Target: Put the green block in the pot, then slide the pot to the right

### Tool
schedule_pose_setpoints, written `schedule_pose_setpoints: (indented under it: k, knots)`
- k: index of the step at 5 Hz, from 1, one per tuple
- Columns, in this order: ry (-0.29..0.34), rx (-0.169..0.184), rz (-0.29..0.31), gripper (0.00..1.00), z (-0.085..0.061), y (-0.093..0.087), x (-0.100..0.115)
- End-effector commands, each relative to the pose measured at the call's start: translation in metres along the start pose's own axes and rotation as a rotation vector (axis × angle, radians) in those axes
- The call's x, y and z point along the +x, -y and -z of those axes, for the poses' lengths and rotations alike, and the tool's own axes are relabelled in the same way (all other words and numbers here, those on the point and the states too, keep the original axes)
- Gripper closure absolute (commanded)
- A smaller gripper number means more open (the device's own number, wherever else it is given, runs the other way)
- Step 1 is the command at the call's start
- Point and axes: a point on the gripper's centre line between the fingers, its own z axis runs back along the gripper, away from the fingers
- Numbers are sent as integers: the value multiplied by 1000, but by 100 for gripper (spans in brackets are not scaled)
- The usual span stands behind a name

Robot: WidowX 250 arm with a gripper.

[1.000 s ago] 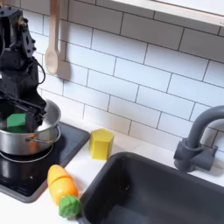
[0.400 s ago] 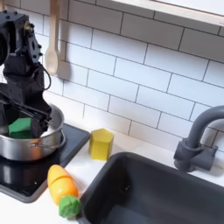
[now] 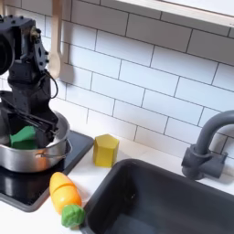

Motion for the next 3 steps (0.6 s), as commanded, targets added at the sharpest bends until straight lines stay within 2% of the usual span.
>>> schedule_pose_setpoints:
  k: [1,3]
  knots:
    - [7,-37,19,0,-4,12,-5]
    - [14,-32,25,0,-7,13,-3]
